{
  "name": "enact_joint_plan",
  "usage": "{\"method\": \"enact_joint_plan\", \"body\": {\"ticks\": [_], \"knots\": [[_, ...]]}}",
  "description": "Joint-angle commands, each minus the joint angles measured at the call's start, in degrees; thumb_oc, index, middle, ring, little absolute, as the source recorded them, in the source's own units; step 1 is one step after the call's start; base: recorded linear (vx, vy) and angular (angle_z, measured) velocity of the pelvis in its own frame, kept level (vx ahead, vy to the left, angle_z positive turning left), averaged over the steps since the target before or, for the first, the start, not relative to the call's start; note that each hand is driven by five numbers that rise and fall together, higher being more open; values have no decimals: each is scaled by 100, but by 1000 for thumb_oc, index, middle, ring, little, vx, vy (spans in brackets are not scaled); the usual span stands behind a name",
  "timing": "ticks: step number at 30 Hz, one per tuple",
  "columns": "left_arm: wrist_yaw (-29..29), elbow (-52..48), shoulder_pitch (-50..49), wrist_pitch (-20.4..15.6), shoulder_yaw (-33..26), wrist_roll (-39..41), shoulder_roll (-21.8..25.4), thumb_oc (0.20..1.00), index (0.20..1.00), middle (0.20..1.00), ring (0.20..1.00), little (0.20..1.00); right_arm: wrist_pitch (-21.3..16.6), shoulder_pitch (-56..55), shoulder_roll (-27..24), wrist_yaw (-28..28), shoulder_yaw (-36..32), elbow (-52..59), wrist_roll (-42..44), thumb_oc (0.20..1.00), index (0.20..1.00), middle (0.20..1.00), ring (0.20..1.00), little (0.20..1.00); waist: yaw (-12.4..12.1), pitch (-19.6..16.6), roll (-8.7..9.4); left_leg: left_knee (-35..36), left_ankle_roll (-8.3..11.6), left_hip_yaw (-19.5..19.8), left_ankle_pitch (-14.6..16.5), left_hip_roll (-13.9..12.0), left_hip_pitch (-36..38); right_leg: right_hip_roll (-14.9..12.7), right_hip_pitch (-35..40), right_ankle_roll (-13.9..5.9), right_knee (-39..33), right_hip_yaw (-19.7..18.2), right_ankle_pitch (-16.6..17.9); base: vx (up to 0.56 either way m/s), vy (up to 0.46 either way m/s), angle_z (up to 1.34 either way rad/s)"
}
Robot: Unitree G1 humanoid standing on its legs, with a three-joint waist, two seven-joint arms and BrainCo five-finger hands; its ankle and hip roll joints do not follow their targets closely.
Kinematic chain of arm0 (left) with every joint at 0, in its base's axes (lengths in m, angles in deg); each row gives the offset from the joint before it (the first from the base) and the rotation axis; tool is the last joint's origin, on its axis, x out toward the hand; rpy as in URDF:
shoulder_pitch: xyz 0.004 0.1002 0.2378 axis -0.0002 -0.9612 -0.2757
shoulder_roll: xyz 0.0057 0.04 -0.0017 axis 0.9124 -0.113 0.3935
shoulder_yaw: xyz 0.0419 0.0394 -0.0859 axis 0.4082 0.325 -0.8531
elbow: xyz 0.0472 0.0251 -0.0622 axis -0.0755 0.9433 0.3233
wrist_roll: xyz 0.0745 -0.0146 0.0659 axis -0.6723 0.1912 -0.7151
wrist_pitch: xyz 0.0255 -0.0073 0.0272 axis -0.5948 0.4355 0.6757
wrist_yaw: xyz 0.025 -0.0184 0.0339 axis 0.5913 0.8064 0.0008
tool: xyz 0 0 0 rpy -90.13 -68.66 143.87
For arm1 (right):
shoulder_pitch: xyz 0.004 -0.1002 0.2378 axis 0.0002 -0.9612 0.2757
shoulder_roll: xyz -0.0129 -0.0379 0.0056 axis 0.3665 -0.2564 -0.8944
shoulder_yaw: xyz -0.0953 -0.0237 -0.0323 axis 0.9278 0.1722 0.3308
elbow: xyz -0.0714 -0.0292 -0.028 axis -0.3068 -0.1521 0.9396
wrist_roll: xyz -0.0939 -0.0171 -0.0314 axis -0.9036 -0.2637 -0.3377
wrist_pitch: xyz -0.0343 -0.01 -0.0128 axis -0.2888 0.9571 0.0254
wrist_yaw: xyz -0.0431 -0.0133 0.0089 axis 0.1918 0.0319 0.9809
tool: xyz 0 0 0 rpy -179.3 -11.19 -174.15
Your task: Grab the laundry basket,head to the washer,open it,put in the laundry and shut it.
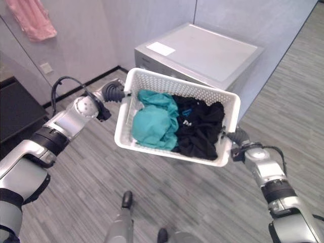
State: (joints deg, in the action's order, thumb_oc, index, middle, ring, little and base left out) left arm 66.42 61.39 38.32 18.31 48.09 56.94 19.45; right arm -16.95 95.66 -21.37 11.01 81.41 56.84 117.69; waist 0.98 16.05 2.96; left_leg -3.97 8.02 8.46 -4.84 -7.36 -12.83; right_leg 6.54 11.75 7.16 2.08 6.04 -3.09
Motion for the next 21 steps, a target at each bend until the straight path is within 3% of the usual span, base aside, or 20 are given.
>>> {"method": "enact_joint_plan", "body": {"ticks": [1,2,3,4,5,10,17,21], "knots": [[-386,167,758,-359,71,181,-47,200,200,200,200,200,-599,398,-618,123,-280,262,217,200,200,200,200,200,-237,-639,-309,-7,-289,-185,-368,-238,576,-1018,-264,-1060,210,-267,-546,178,338,-28],[-411,128,871,-457,219,244,11,200,200,200,200,200,-688,736,-745,189,-205,125,275,200,200,200,200,200,-238,-812,-397,-253,-315,-210,-58,-62,755,-1239,-310,-1180,379,-371,-571,135,271,-21],[-411,131,873,-459,218,246,15,200,200,200,200,200,-693,752,-743,189,-193,113,279,200,200,200,200,200,-247,-807,-392,-274,-322,-226,-38,-56,754,-1249,-315,-1187,393,-386,-582,233,438,-41],[-416,35,944,-493,284,292,97,200,200,200,200,200,-701,947,-813,212,-149,39,302,200,200,200,200,200,-249,-910,-430,-326,-403,-321,180,41,935,-1391,-361,-1265,587,-490,-581,76,180,-31],[-416,33,950,-494,280,294,104,200,200,200,200,200,-704,966,-814,213,-140,31,305,200,200,200,200,200,-263,-899,-438,-333,-414,-341,147,38,917,-1390,-395,-1272,601,-513,-549,109,263,-34],[-416,-130,1197,-563,366,287,247,200,200,200,200,200,-770,1564,-1186,229,-6,-59,263,200,200,200,200,200,-278,-1005,-442,-428,-703,-599,597,312,1291,-1662,-595,-1492,1119,-884,-540,97,229,-37],[-323,-338,1422,-584,528,359,181,200,200,200,200,200,-771,2239,-1446,202,259,-475,264,200,200,200,200,200,-259,-1048,-338,-448,-965,-659,877,533,1474,-1793,-808,-1608,1660,-994,-436,67,119,-22],[-309,-403,1437,-556,519,416,103,200,200,200,200,200,-734,2462,-1410,174,361,-735,218,200,200,200,200,200,-248,-966,-326,-424,-1129,-711,976,592,1604,-1776,-1076,-1624,2289,-935,-125,65,86,-14]]}}
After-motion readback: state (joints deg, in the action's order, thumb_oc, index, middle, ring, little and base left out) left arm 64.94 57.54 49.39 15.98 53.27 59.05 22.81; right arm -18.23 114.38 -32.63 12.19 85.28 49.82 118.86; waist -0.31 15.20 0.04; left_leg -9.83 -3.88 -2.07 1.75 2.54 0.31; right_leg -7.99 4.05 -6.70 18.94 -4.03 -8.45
